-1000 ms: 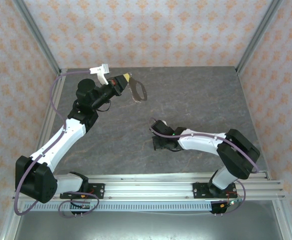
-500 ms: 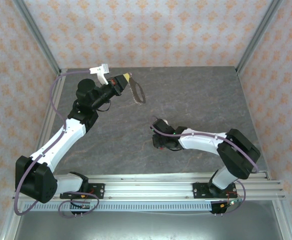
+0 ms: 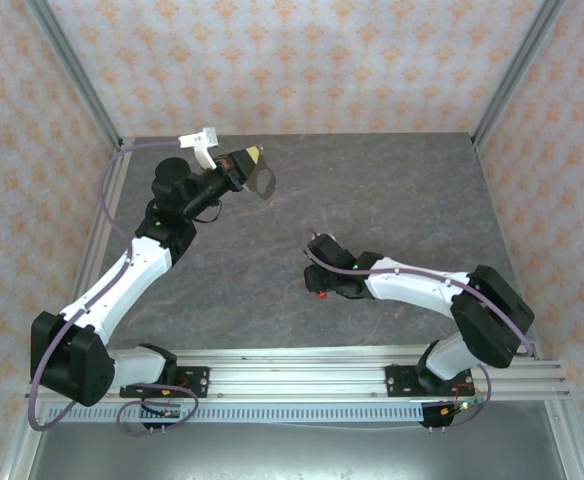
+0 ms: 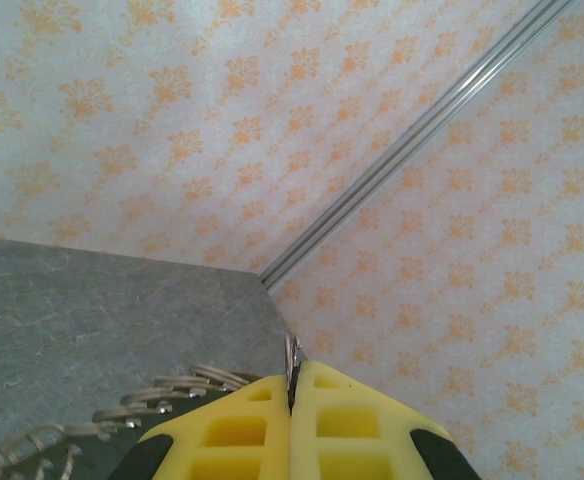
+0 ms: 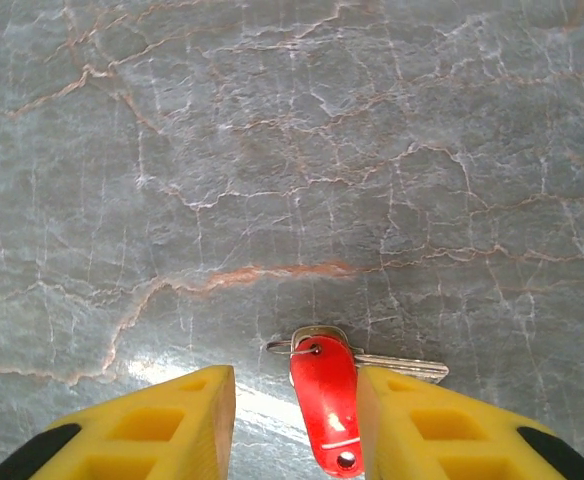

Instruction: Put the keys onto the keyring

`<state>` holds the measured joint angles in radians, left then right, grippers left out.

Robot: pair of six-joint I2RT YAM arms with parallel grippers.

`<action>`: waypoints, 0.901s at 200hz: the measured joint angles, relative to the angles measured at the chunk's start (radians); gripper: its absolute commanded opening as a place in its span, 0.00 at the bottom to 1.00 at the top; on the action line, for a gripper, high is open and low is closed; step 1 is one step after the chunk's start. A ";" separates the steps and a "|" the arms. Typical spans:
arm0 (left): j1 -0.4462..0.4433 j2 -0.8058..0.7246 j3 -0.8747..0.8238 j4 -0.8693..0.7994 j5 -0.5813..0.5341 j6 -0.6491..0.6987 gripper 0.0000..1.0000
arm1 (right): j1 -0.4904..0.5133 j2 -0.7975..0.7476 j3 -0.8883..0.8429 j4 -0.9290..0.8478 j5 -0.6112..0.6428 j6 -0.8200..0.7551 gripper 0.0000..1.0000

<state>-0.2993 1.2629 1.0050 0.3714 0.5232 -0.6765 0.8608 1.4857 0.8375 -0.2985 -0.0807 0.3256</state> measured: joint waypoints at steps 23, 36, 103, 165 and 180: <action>0.000 0.000 0.000 0.000 0.000 0.000 0.00 | 0.000 -0.005 0.000 -0.002 -0.015 -0.094 0.37; 0.000 0.000 0.000 0.000 0.000 0.000 0.00 | -0.001 -0.005 0.000 -0.010 -0.019 -0.138 0.37; 0.000 0.000 0.000 -0.001 0.000 0.000 0.00 | -0.012 0.051 0.002 -0.038 -0.024 -0.270 0.36; 0.000 0.000 0.000 -0.002 0.000 0.000 0.00 | -0.020 0.103 0.021 -0.035 -0.055 -0.312 0.34; 0.000 0.000 0.000 -0.002 0.000 0.000 0.00 | -0.020 0.116 0.027 -0.033 -0.060 -0.317 0.33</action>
<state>-0.2993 1.2629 1.0054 0.3698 0.5236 -0.6762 0.8406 1.6016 0.8646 -0.3317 -0.1402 0.0090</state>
